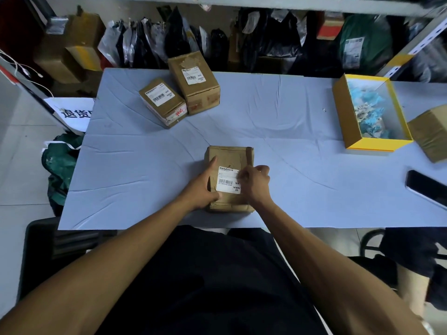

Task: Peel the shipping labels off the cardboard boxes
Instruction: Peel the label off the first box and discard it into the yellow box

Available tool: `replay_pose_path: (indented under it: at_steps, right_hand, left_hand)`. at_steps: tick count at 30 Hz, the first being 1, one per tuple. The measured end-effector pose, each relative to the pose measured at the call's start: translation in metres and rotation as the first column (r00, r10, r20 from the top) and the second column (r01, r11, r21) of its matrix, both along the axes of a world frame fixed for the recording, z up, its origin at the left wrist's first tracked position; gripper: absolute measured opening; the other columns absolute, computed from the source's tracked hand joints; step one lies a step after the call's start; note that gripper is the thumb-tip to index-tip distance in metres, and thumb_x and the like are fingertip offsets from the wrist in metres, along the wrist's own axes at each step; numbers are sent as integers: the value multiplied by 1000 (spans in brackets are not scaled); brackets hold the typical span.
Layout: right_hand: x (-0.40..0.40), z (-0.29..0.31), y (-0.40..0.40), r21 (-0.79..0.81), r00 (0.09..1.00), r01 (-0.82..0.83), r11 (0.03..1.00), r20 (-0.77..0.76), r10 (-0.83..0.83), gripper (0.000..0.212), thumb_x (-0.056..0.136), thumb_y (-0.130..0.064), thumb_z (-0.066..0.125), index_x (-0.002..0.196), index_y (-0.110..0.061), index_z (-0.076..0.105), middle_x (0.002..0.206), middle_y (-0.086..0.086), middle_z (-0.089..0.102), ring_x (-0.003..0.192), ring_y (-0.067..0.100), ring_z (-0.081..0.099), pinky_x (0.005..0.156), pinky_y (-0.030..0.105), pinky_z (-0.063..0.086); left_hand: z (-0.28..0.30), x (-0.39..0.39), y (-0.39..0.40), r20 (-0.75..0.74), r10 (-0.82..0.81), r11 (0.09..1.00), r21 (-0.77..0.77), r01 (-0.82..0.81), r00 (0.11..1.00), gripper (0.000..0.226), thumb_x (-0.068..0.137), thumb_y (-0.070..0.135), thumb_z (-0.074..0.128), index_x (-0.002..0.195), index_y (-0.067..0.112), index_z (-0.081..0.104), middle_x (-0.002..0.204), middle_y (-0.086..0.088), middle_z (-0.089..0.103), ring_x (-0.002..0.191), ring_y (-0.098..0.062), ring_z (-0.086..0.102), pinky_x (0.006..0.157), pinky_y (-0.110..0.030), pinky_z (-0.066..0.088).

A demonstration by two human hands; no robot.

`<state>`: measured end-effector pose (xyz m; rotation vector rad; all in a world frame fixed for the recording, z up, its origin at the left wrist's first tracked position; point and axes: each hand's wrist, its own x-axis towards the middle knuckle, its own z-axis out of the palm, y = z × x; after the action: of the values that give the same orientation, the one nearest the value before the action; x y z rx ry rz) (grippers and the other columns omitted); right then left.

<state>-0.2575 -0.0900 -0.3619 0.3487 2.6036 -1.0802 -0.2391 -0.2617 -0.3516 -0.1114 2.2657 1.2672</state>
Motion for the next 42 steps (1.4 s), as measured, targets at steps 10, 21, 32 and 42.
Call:
replay_pose_path:
  at_steps: [10,21,32,42]
  right_hand:
    - [28,-13,2,-79,974,43,996,-220,-60,32,97,-14,48,126,-18,62,141,11,38,122,27,49,97,24,40]
    - [2,-2,-9,-65,957,241,968,-151,-248,14,81,-12,61,88,-19,72,114,3,47,108,24,48,83,25,39]
    - [-7,1,-12,26,968,228,973,-113,-224,19,87,-12,52,92,-9,70,120,5,43,111,25,40,77,29,36]
    - [6,1,-3,-114,957,216,970,-171,-234,15,84,-7,59,92,-9,71,119,4,50,101,16,54,87,16,38]
  left_hand:
    - [-1,-1,-1,21,-11,1000,23,10,1000,108,80,7,72,153,47,2,142,0,54,112,-13,57,95,-26,47]
    - [-2,-1,-3,34,-22,999,31,21,999,106,82,6,69,152,49,1,138,4,55,98,-8,62,70,-8,47]
    - [-4,-1,-3,36,-10,1000,26,9,999,107,81,9,70,150,53,2,136,7,56,96,-5,62,77,-15,50]
    - [-7,-1,-4,32,-14,999,31,13,999,107,81,10,71,151,50,2,137,6,55,100,-6,60,82,-14,47]
